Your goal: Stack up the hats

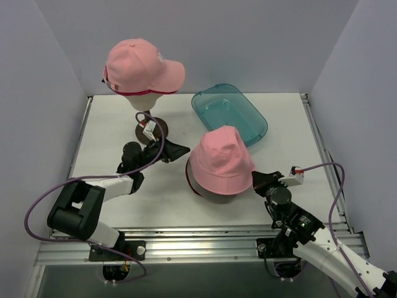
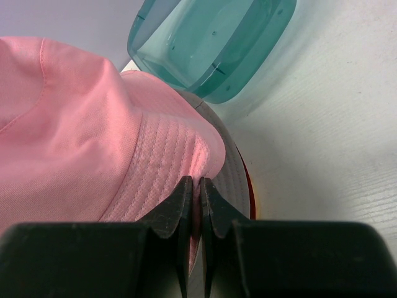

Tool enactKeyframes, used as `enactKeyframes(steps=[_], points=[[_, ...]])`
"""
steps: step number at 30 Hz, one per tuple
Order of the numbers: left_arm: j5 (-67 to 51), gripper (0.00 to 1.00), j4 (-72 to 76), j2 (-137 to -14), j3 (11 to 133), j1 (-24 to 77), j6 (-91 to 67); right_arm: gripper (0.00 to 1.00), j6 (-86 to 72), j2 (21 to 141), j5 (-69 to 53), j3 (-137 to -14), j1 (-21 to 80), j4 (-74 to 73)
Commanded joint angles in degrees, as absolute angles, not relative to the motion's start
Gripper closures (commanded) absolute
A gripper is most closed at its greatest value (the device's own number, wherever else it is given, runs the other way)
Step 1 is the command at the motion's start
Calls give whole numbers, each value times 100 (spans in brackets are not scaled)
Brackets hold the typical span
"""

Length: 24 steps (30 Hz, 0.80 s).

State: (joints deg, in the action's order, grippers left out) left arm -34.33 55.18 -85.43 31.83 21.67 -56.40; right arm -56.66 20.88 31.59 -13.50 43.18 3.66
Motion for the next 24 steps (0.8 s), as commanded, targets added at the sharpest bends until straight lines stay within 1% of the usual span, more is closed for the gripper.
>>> enactKeyframes(steps=[1,5,11,14,24], points=[[-3744,48,6030,-8490,3225,2145,-5572,100,-5546,2145,3164,-1450,4324,457],[-3823,47,6134,-8665,3217,2145,-5537,100,-5572,2197,3138,-1441,4324,518],[-3999,47,6723,-9087,3164,2145,-5730,100,-5572,2250,3120,-1424,4324,589],[-3990,44,6846,-9246,3138,2153,-5757,100,-5572,2241,3111,-1424,4324,571],[-4140,43,8208,-9896,3164,2162,-6451,100,-5563,2127,3129,-1450,4324,492]])
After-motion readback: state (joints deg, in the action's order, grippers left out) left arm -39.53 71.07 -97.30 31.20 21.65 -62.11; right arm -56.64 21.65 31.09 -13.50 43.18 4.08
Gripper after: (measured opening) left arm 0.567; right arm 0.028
